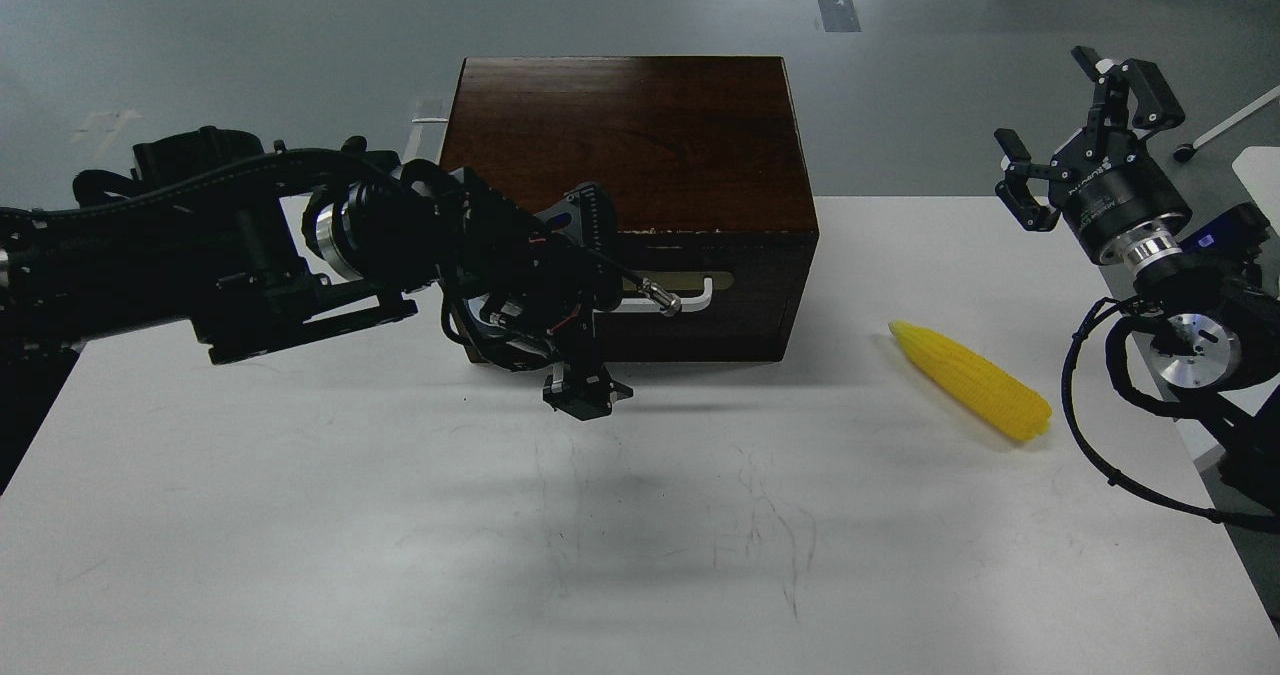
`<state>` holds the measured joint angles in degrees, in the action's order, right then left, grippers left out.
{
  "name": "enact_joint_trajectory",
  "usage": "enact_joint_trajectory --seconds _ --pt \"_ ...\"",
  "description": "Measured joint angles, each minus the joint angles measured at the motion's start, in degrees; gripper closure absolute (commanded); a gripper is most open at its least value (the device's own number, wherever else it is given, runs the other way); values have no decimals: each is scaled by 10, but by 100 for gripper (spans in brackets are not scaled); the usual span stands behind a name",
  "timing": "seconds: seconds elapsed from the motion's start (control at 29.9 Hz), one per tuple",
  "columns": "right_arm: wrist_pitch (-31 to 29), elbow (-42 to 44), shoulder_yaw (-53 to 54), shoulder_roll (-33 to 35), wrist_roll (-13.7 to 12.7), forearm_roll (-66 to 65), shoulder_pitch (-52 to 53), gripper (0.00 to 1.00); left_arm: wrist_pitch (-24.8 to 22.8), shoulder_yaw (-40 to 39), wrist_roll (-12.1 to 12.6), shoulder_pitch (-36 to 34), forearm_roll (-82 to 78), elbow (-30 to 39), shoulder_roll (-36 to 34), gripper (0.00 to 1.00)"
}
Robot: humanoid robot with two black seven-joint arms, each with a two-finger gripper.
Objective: Put corn in drawer with both arms
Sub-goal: 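Pull the drawer open toward the robot with the left gripper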
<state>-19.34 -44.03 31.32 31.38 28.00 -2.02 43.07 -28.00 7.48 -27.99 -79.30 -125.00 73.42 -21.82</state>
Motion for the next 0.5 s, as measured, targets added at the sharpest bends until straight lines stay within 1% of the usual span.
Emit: enact_joint_trajectory --seconds 0.3,0.5 --pt "0 0 1 0 0 0 0 0 0 0 0 0 0 59 0 1" --pt "-1 0 0 4 0 0 -1 0 0 -1 0 1 0 85 2 1"
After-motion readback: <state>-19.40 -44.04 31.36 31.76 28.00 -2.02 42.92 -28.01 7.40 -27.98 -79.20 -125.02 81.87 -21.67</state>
